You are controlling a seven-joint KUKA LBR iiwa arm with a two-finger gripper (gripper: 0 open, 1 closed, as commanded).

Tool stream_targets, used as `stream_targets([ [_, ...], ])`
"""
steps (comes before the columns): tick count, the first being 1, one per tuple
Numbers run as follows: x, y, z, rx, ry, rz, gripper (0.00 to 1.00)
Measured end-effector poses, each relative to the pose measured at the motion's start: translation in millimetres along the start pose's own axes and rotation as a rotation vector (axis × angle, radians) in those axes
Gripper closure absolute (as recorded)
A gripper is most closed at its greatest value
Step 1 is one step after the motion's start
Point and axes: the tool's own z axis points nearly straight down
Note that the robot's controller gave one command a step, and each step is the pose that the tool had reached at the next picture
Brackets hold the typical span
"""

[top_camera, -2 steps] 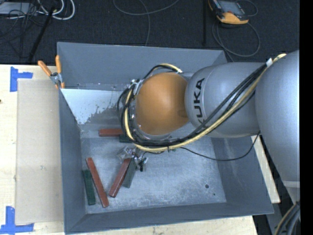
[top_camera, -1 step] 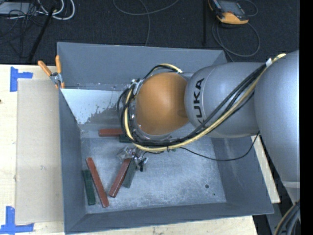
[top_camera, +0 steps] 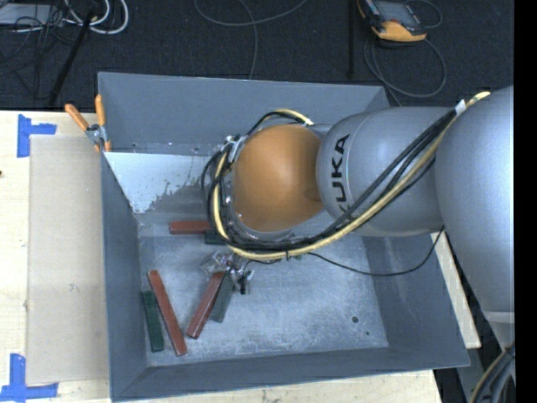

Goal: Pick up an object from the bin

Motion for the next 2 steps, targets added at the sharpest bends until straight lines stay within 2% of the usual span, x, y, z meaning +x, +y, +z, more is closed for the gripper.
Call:
stream_targets([
  [2, 0.0, 0.0, 0.0, 0.0, 0.0, 0.002, 1.0],
])
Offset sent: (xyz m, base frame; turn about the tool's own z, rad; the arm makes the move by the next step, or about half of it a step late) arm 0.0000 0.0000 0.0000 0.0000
